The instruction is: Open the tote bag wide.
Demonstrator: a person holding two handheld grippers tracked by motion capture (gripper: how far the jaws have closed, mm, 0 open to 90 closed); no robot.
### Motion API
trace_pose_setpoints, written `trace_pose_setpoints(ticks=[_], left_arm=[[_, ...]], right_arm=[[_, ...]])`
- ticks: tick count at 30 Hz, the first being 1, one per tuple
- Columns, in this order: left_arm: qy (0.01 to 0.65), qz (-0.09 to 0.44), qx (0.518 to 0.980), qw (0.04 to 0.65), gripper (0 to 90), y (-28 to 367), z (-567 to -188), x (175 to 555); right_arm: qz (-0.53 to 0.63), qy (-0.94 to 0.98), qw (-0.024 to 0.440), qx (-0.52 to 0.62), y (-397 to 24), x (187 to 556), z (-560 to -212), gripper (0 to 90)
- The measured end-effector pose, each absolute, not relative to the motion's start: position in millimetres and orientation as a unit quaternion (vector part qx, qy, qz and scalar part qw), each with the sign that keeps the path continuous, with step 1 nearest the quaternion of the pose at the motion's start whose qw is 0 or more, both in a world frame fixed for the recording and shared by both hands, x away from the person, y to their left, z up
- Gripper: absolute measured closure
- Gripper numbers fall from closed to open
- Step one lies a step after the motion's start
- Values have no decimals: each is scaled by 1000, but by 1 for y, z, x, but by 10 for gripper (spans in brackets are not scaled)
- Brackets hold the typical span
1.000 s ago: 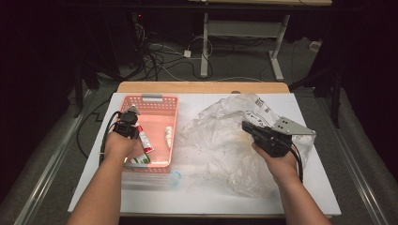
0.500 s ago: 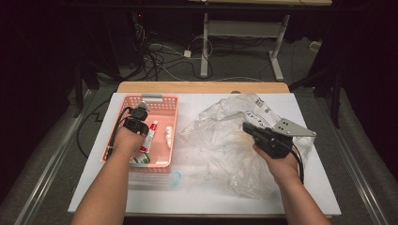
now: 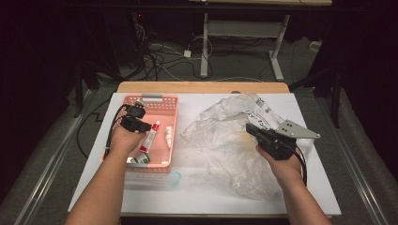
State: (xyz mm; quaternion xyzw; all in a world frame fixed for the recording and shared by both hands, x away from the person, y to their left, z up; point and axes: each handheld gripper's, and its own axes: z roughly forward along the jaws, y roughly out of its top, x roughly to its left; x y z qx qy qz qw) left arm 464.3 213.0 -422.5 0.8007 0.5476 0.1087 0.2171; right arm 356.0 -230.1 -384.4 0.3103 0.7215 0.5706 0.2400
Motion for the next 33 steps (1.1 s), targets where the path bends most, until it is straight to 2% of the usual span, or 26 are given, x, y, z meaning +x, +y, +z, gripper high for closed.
trace_pose_setpoints(ticks=[2,4,14,24,28,30,33], left_arm=[[543,92,806,218,509,211,-426,466],[536,90,814,205,444,207,-431,467],[527,79,828,174,405,196,-446,472],[531,74,827,167,439,198,-450,475],[532,76,826,170,539,200,-450,475],[530,75,828,171,626,200,-450,474],[532,74,826,170,654,200,-449,475]], right_arm=[[569,723,239,311,-229,355,-385,900],[568,724,237,312,-229,355,-385,900],[568,724,239,310,-229,355,-386,900],[566,725,239,312,-230,354,-387,900],[565,725,239,312,-230,354,-387,900],[565,726,240,311,-229,354,-387,900],[565,725,238,314,-229,353,-387,900]])
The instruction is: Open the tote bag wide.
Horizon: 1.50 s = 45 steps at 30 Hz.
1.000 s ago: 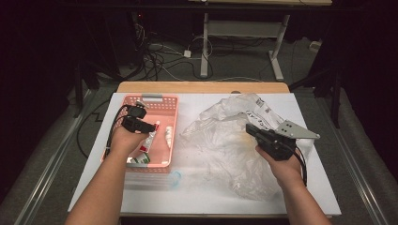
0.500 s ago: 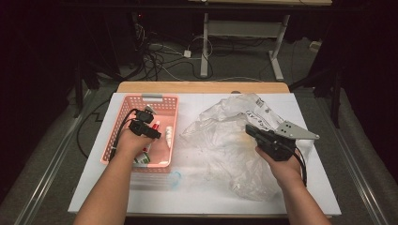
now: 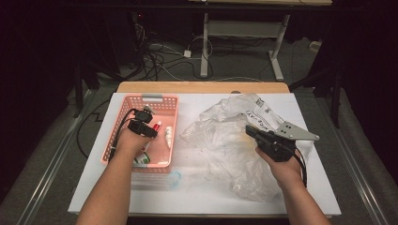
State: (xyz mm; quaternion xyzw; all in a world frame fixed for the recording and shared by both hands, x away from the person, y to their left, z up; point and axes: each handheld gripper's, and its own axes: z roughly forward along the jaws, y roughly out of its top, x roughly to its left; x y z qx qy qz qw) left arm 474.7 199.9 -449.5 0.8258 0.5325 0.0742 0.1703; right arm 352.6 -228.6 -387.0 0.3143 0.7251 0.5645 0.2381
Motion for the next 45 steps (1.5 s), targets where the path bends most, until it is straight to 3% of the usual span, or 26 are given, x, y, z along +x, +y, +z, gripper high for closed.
trace_pose_setpoints(ticks=[20,45], left_arm=[[535,81,825,164,665,200,-447,471],[494,134,813,279,664,197,-406,432]], right_arm=[[566,723,244,312,-231,352,-386,900],[567,724,240,311,-230,351,-386,900]])
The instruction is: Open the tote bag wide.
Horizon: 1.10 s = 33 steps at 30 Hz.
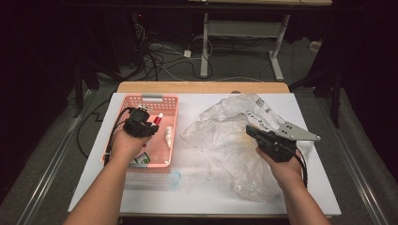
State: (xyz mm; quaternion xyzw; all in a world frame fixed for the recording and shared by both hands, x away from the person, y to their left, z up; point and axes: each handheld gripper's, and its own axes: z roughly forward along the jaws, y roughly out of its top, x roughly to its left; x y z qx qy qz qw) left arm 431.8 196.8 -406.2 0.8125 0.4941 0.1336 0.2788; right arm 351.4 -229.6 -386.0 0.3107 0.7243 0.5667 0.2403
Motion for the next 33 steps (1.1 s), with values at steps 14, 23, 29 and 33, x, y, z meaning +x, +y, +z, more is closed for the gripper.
trace_pose_setpoints(ticks=[14,23,29,33], left_arm=[[469,161,793,354,664,204,-393,395],[454,173,783,387,664,203,-398,375],[451,175,770,416,663,206,-400,362],[446,176,765,430,663,207,-400,355]], right_arm=[[566,728,241,304,-227,350,-386,900],[566,727,239,306,-226,348,-385,900],[565,729,241,302,-226,347,-385,900],[565,729,242,302,-226,346,-385,900]])
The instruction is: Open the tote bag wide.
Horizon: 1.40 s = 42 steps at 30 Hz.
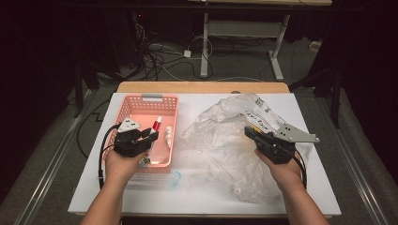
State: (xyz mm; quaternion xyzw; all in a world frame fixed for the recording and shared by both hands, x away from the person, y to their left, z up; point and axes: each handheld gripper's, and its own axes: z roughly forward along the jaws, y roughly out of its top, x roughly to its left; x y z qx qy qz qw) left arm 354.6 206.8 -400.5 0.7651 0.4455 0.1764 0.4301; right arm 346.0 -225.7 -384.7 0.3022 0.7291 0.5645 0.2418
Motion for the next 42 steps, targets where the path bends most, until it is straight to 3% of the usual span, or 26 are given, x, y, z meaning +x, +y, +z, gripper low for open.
trace_pose_setpoints(ticks=[13,42], left_arm=[[407,154,764,476,663,195,-386,330],[345,122,793,487,662,139,-393,310]], right_arm=[[564,728,242,306,-227,347,-387,900],[570,725,238,303,-228,346,-385,900]])
